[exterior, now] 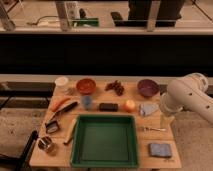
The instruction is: Place eraser in paper cup
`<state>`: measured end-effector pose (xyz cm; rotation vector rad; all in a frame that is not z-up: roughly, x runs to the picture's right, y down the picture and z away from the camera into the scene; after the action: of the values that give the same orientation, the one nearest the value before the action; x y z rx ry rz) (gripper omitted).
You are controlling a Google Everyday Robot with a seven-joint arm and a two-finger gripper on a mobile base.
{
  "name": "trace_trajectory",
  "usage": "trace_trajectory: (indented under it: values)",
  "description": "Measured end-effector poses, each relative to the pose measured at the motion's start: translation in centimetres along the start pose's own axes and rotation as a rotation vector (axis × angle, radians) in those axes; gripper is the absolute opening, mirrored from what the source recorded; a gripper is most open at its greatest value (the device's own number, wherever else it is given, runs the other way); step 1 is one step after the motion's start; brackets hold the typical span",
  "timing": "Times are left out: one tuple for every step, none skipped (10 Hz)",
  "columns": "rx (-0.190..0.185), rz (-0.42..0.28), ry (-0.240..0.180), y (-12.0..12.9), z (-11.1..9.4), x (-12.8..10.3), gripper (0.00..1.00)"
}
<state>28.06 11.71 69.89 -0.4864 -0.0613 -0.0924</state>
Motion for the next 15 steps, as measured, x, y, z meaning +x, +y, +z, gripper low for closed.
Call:
trace_trajectory:
  values:
    - [0.003,0.001,-0.006,0.1,0.0,0.1,0.8]
    - [0.001,-0.007,-0.01,-0.3,0.1,-0.4,0.8]
    - [-0.001,-0.011,-0.014,-1.0,0.3,-1.0,0.8]
    - [-0.007,-0.017,-0.018,-2.3,0.7,-1.7,0.8]
    - [-0.014,-0.029,-0.023,-4.2,1.4,-2.6,0.8]
    - [-0.014,-0.039,-0.025,-5.3,1.8,-3.1,0.8]
    - [-0.016,-0.056,-0.032,-6.7,2.4,-3.8,0.8]
    - [-0.016,-0.073,-0.04,-7.9,2.9,-4.6,0.8]
    - [-0.014,-0.088,-0.047,-8.7,3.3,-5.4,0.8]
    - [-0.013,-0.103,-0.059,-9.3,3.7,-6.6,0.8]
    - [-0.006,-0.113,-0.066,-9.9,4.0,-7.4,0.8]
    - [0.0,-0.12,-0.071,-10.3,4.3,-8.1,0.8]
    - [0.003,-0.121,-0.078,-10.4,4.5,-8.8,0.8]
    - [0.008,-0.135,-0.088,-10.9,4.9,-10.4,0.8]
    - [0.011,-0.156,-0.102,-11.5,5.4,-12.2,0.8]
